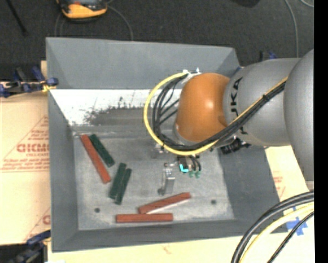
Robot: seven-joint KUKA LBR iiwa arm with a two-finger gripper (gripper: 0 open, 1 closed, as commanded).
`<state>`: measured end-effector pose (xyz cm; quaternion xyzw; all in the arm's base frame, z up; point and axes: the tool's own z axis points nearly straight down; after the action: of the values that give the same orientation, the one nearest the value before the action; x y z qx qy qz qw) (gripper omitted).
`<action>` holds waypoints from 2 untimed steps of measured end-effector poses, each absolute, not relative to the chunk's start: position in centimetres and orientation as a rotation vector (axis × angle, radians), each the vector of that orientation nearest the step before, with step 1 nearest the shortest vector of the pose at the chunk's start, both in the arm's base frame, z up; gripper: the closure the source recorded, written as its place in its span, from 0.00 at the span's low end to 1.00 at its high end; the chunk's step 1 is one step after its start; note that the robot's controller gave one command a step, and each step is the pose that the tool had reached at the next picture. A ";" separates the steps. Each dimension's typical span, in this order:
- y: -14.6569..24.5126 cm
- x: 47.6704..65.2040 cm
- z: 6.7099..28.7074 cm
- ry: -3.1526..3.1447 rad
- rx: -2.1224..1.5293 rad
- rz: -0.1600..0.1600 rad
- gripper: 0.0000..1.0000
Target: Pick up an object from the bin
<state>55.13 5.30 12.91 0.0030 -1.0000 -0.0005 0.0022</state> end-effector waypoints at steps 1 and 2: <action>5.3 55.2 13.1 -3.140 0.009 -0.002 0.00; 4.7 54.5 12.6 -3.147 0.091 0.000 0.00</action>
Offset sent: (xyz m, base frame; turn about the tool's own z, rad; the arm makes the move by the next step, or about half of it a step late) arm -0.0328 -0.0229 -0.0241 -0.1796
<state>54.45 4.75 12.63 0.0289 -0.9996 -0.0001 -0.0032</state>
